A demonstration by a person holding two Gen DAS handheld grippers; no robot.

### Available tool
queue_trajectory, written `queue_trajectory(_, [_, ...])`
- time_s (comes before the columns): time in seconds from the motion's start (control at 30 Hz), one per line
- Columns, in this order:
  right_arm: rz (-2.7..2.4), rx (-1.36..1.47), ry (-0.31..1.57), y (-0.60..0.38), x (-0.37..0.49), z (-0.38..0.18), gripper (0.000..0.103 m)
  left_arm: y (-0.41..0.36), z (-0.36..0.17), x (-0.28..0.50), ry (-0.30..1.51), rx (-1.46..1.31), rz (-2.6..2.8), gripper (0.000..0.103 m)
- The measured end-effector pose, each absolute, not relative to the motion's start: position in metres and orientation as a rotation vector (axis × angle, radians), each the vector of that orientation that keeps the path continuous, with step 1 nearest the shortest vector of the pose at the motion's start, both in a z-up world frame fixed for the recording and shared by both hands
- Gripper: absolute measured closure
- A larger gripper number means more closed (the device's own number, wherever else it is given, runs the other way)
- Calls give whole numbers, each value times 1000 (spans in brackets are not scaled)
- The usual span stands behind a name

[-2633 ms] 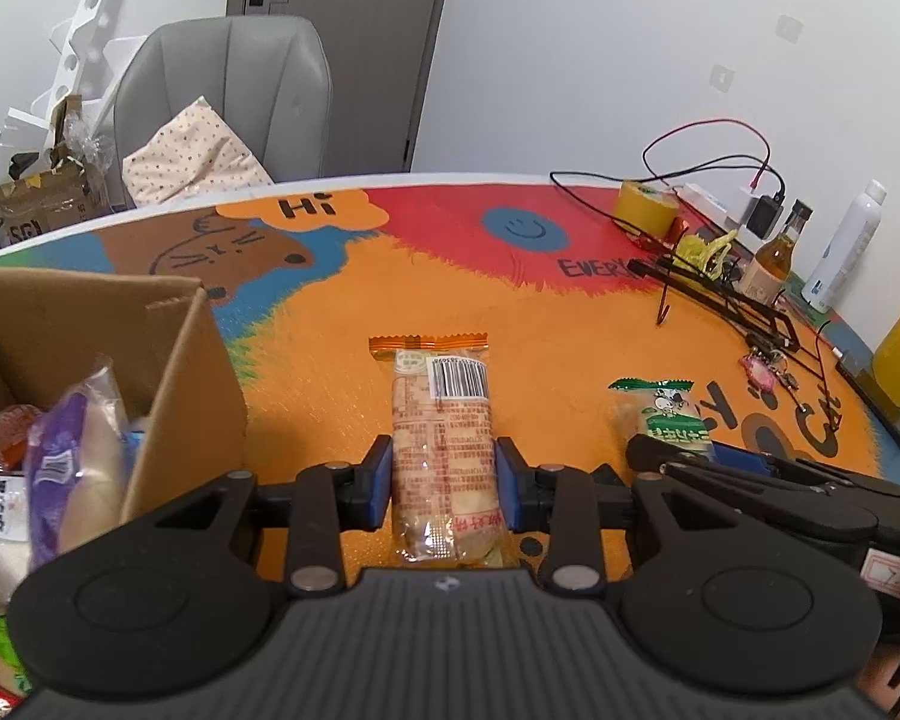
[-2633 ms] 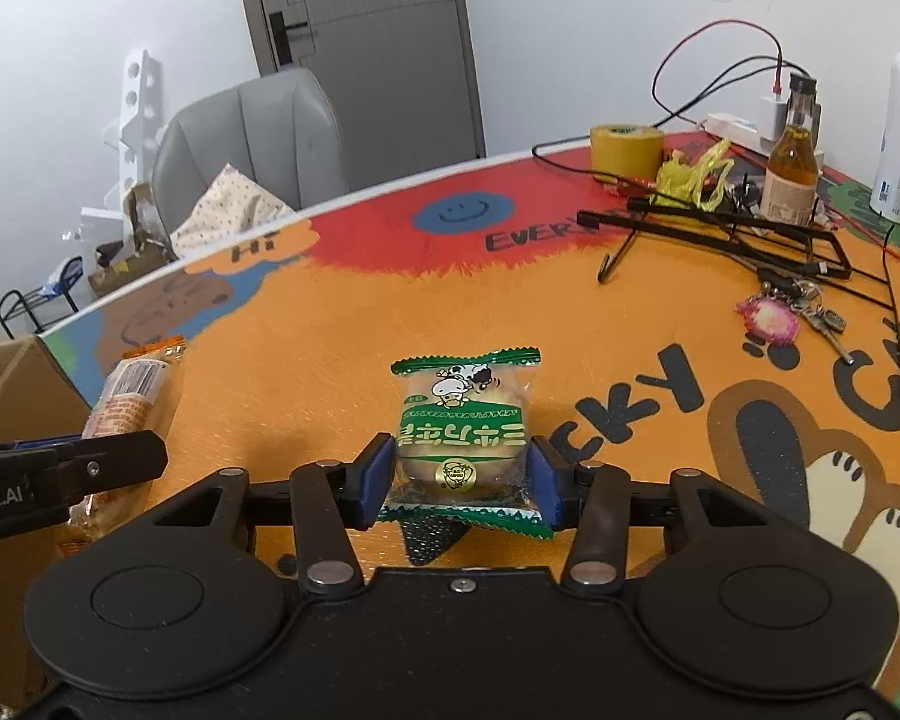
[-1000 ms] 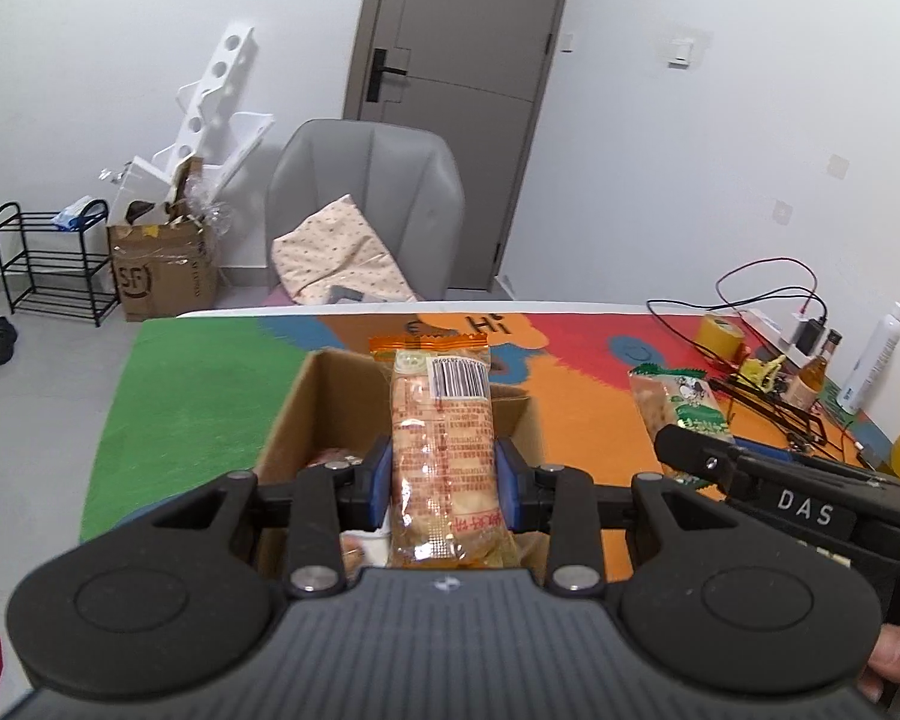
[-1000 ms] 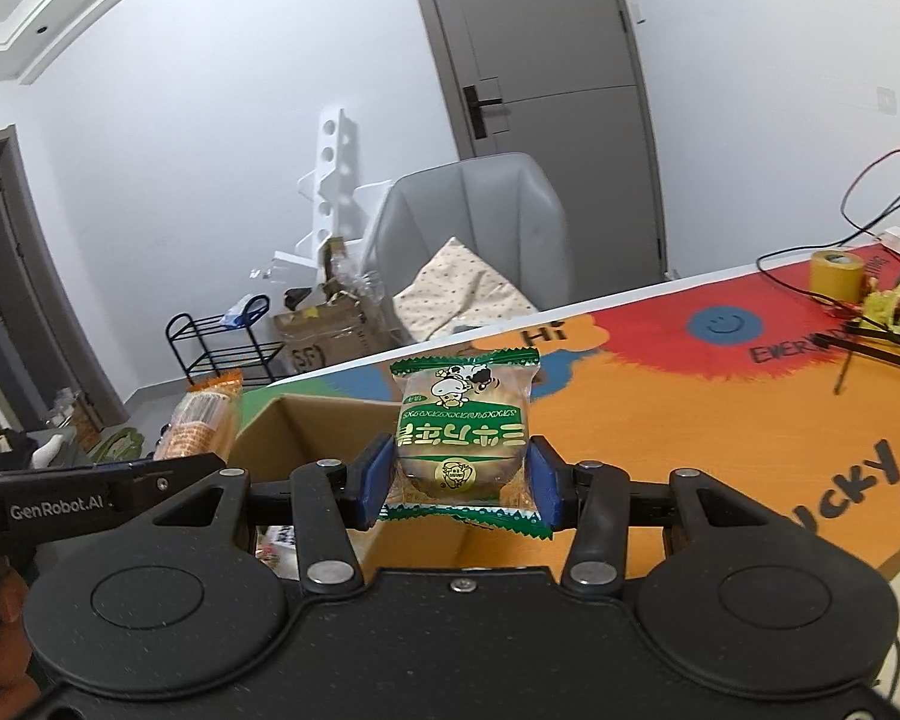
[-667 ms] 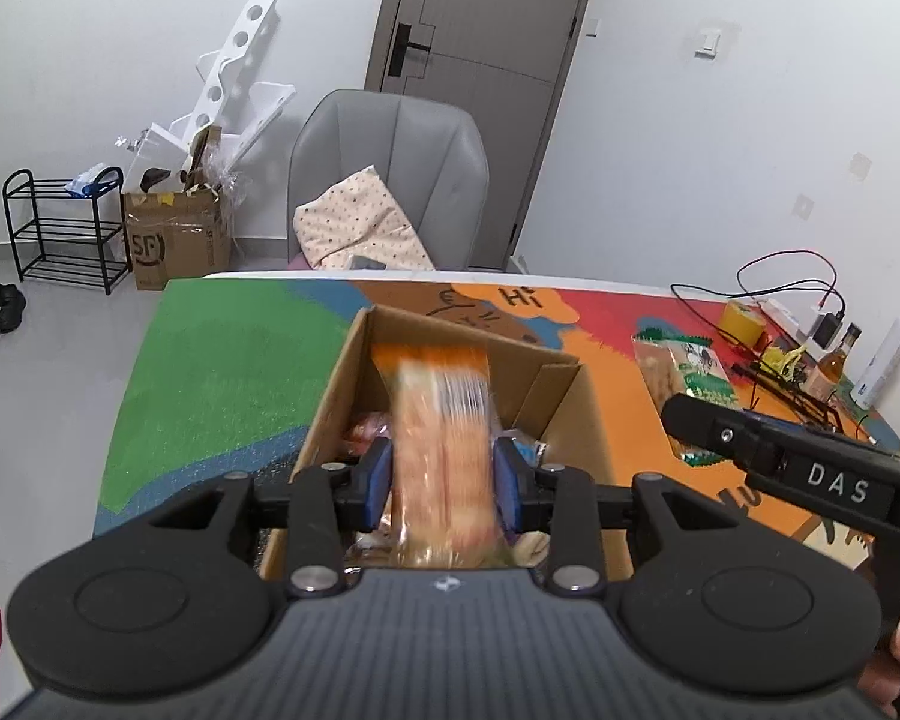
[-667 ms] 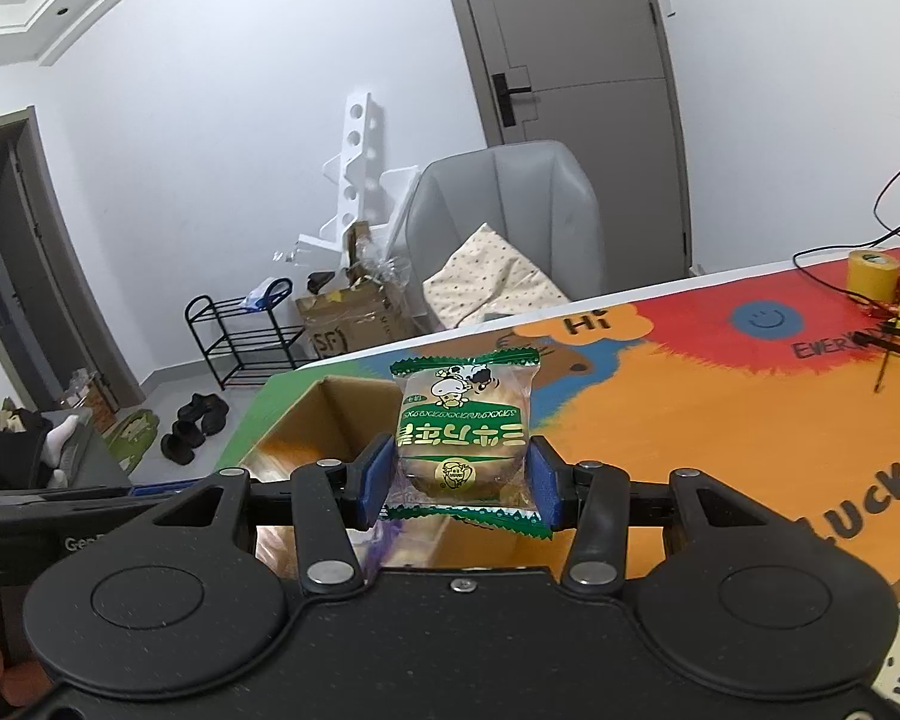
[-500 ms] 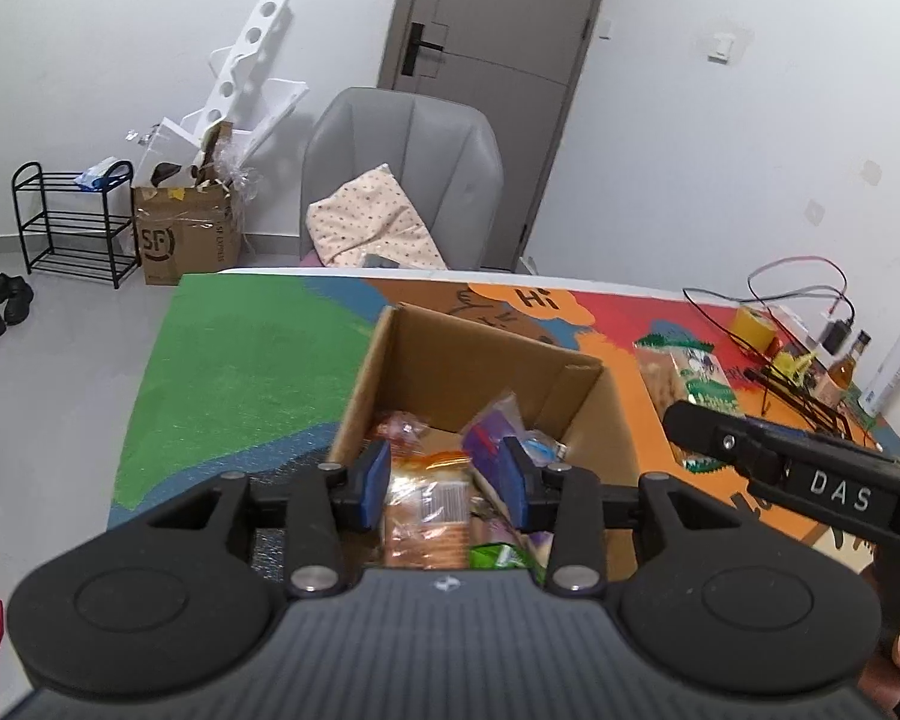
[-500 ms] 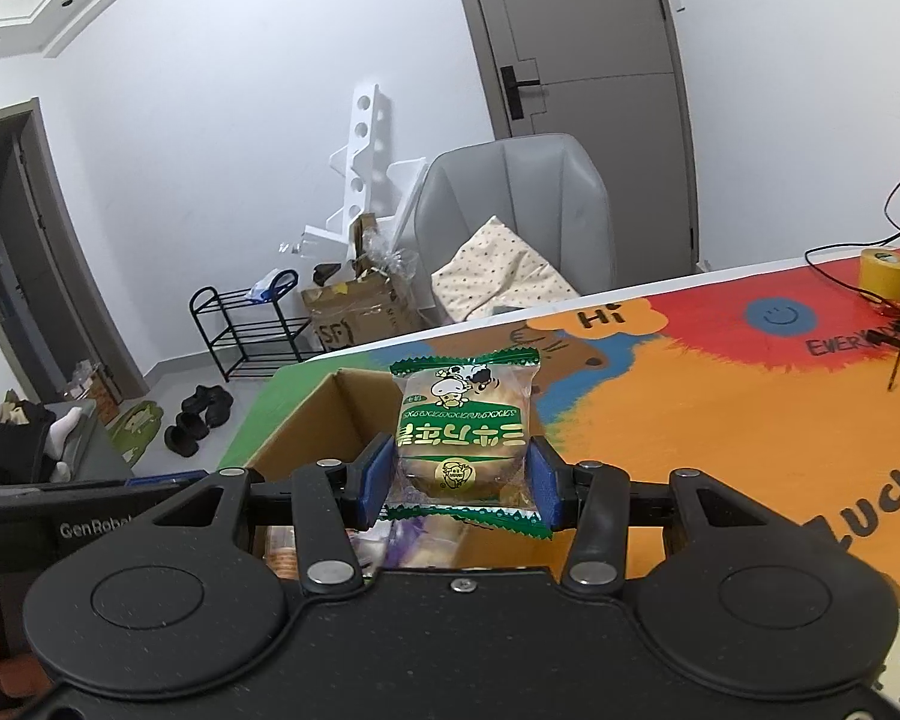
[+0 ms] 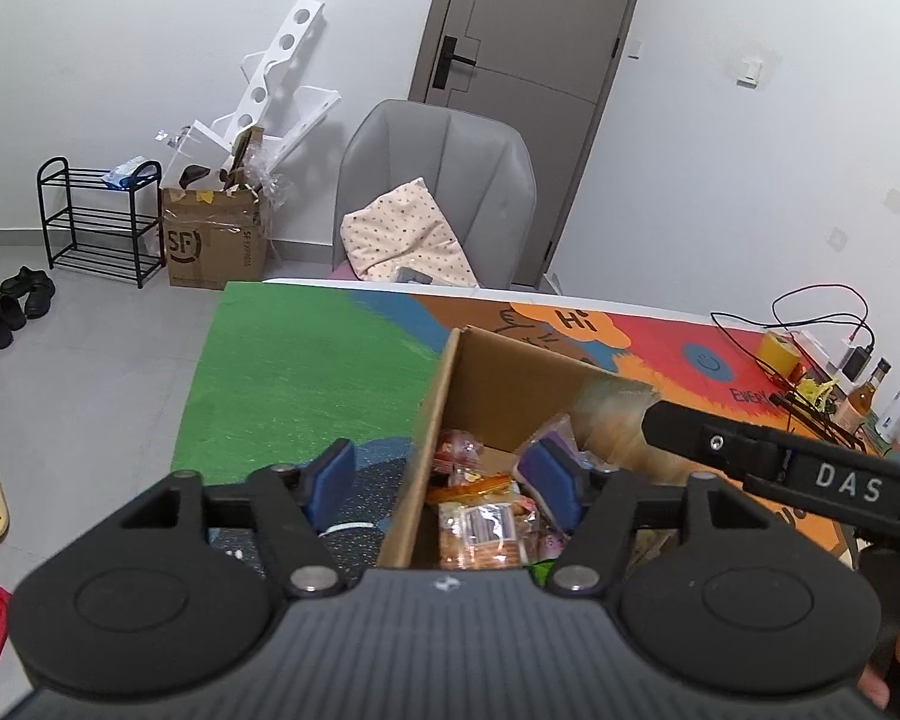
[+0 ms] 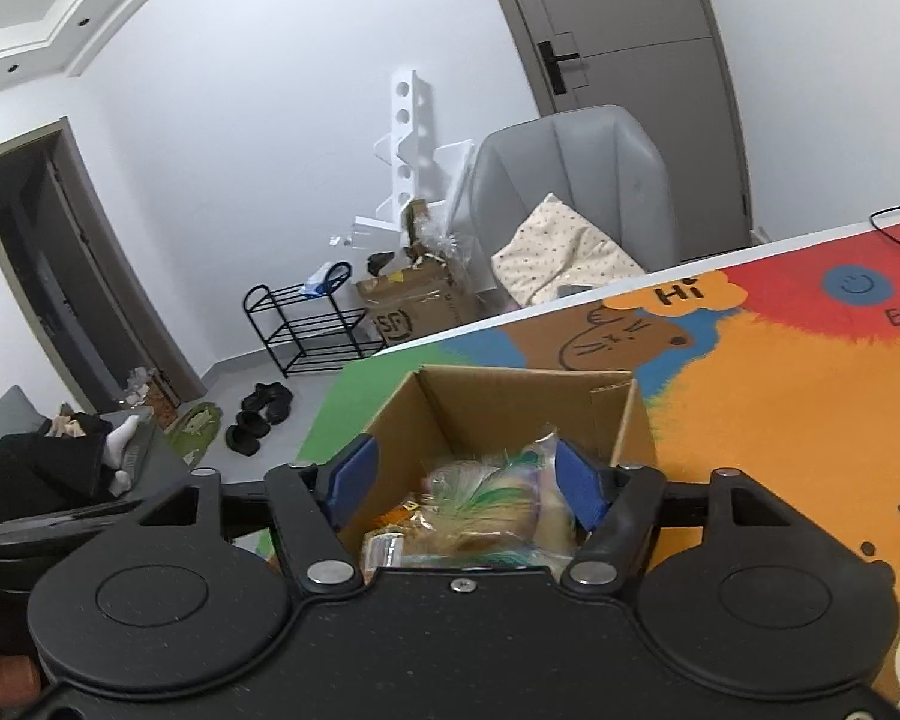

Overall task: Organize snacks
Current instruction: 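Carry both snacks over the box and release them inside with both tools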

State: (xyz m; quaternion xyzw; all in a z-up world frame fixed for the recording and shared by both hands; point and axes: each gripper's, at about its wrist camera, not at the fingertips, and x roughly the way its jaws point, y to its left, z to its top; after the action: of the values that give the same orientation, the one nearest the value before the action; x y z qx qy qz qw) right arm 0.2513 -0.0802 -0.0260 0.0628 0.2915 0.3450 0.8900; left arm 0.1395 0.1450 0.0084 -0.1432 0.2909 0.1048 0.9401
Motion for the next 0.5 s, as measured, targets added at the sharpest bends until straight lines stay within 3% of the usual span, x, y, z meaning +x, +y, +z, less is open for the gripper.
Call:
queue_trajectory(0.13, [694,138,616,-91,248,-29,36,146,8,137,581,-278,217,21])
queue_trajectory(0.5, [608,146,595,-129,231,-27,28,126,5,138,600,-243,163,11])
